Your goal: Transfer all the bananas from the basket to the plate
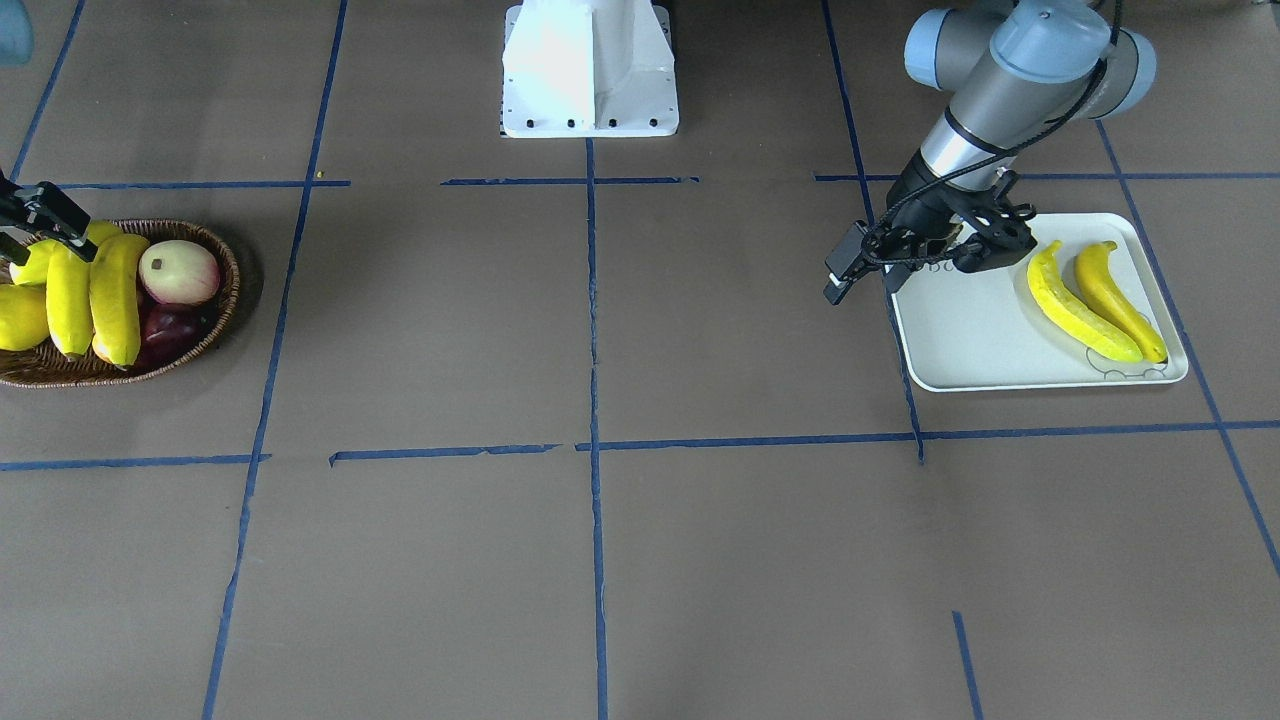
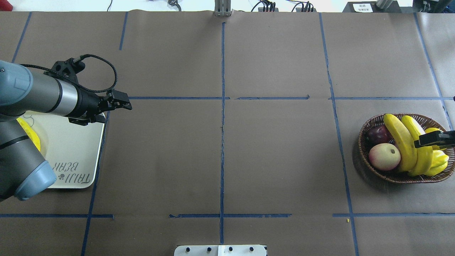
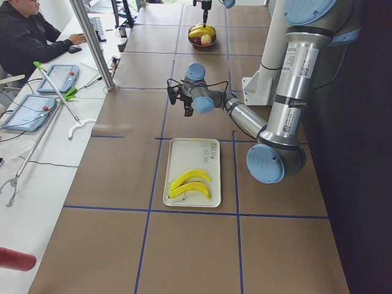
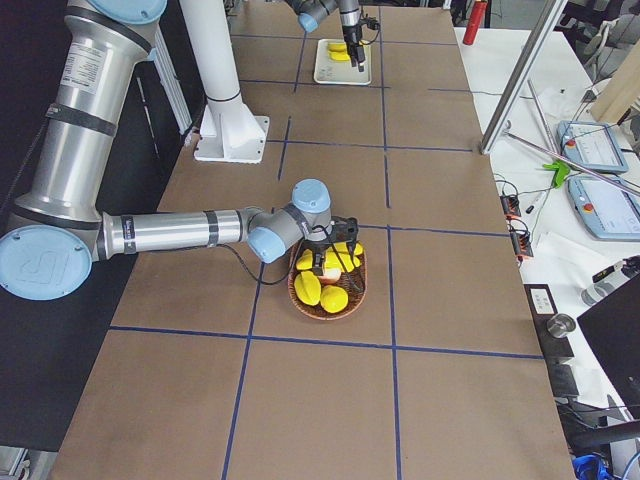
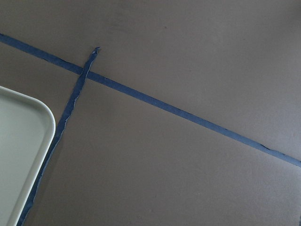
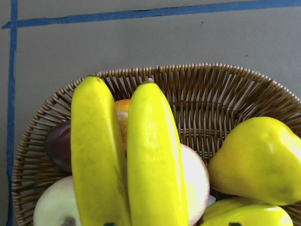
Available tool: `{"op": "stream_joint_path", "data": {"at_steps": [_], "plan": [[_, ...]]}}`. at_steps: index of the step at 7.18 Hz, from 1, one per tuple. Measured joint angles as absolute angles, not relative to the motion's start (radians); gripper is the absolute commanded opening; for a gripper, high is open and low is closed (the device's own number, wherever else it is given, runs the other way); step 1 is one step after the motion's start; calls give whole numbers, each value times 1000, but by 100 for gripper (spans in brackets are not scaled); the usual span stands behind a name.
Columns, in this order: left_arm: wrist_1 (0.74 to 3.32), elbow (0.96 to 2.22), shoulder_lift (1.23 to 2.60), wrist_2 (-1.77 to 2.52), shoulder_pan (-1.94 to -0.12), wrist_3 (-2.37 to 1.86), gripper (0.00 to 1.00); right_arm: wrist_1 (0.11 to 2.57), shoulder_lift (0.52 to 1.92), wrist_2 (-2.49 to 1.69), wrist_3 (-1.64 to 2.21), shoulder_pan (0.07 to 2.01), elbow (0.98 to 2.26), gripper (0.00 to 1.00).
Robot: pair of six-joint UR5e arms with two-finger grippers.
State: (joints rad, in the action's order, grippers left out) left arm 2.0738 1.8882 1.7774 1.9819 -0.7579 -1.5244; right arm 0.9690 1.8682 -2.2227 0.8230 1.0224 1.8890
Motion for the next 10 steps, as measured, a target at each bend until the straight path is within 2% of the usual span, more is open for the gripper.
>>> {"op": "stream_joint_path", "data": {"at_steps": [1, 2, 3, 5, 6, 10], "plan": [[2074, 1886, 1778, 1982, -758, -1526, 100, 969, 1868, -2227, 822, 1016, 1888, 83], [2074, 1886, 1778, 1982, -757, -1526, 100, 970, 1869, -2232, 821, 1012, 1887, 79], [2074, 1885, 1778, 1982, -756, -1527, 100, 970, 1871, -2237, 819, 1009, 1887, 63], [2075, 1884, 1778, 1982, -754, -1528, 99, 971, 1880, -2241, 814, 1008, 1887, 13], [2074, 1884, 1778, 1982, -754, -1528, 99, 971, 1883, -2241, 812, 1009, 1887, 0], [2075, 1885, 1780, 1982, -753, -1528, 99, 970, 1906, -2330, 807, 1110, 1935, 0]]}}
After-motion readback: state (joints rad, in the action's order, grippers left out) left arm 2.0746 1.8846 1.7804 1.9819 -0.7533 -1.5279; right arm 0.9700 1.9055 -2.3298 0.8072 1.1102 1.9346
